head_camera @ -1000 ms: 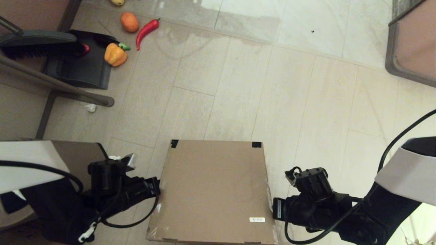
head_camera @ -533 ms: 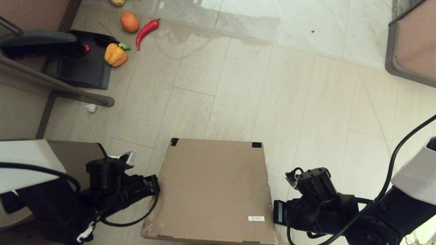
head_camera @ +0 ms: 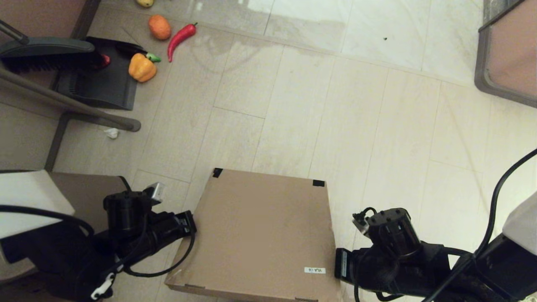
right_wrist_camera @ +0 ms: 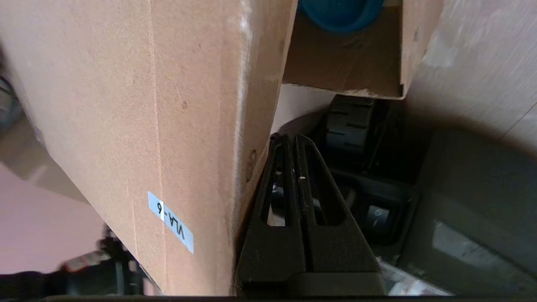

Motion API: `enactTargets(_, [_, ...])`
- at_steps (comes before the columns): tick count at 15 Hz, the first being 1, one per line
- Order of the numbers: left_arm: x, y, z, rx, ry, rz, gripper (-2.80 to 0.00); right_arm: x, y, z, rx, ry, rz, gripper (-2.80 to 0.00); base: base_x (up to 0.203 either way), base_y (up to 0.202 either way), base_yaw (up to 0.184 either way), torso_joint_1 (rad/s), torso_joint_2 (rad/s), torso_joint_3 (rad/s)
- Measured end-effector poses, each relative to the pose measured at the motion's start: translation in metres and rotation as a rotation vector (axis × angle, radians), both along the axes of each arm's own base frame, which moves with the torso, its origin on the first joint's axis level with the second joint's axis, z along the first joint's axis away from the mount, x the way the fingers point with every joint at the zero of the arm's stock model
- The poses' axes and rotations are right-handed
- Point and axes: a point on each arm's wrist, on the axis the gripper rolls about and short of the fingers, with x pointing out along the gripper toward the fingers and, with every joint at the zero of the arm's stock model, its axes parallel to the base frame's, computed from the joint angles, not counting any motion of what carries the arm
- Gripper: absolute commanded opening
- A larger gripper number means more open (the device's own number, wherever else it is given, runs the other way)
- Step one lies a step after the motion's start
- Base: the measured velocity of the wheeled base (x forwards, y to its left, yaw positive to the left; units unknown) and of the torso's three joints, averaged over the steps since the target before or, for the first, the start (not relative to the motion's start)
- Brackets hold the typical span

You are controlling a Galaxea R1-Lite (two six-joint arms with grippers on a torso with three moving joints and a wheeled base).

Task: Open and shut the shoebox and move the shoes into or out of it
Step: Open the shoe box

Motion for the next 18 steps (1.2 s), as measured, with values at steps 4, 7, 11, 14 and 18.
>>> enactTargets(4, [-0.001,-0.002,0.006,0.003,-0.017,0.008,-2.80,-0.005,-0.003,0.010,0.078,0.050,-0.069,-2.80,0.000,0.000,0.000,0.000,0.00,0.000])
enactTargets(7, [-0.001,-0.003,0.012,0.000,-0.038,0.027,-2.80,-0.010,-0.005,0.013,0.092,0.056,-0.078,-2.80,0.000,0.000,0.000,0.000,0.00,0.000])
enactTargets(11, [0.002,-0.003,0.022,-0.025,-0.070,0.089,-2.80,-0.012,-0.006,0.018,0.133,0.081,-0.111,-2.80,0.000,0.000,0.000,0.000,0.00,0.000])
enactTargets(14, [0.008,-0.002,0.032,-0.035,-0.105,0.118,-2.80,-0.012,-0.007,0.019,0.138,0.079,-0.112,-2.80,0.000,0.000,0.000,0.000,0.00,0.000])
enactTargets(18, [0.012,-0.001,0.045,-0.041,-0.133,0.125,-2.80,-0.013,-0.007,0.018,0.136,0.083,-0.113,-2.80,0.000,0.000,0.000,0.000,0.00,0.000])
